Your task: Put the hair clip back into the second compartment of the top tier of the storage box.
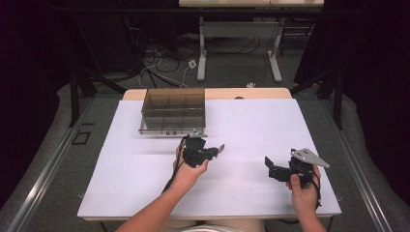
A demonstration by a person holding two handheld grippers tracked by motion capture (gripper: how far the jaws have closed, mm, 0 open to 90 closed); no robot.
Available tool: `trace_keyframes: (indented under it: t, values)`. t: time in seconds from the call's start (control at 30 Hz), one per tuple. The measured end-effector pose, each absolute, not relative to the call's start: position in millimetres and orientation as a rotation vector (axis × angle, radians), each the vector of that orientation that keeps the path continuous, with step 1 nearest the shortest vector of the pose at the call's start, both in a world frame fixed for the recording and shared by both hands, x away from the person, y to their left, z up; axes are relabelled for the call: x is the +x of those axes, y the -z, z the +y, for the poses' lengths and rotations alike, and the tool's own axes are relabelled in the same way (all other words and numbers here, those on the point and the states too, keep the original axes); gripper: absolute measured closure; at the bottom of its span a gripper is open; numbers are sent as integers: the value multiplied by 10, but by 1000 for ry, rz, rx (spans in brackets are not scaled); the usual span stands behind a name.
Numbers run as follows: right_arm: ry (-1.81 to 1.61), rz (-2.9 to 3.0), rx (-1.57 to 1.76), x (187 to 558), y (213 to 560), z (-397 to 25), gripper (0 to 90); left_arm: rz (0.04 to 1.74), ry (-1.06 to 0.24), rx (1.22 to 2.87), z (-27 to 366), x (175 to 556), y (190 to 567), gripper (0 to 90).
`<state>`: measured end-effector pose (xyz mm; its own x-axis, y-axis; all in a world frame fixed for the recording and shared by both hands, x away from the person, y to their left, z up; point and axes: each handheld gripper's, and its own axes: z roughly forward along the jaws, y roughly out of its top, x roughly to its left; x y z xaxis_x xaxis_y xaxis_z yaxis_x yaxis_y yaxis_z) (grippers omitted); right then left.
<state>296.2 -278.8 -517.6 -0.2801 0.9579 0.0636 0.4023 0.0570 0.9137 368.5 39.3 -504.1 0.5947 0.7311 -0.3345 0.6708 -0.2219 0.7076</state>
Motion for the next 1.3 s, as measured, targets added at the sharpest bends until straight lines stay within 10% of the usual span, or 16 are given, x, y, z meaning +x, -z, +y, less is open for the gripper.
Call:
trace_keyframes:
  t: [1.3]
  values:
    - [-1195, 1744, 1361, 2963, 5177, -2793, 0, 1158, -217, 1857, 826, 3923, 4604, 871]
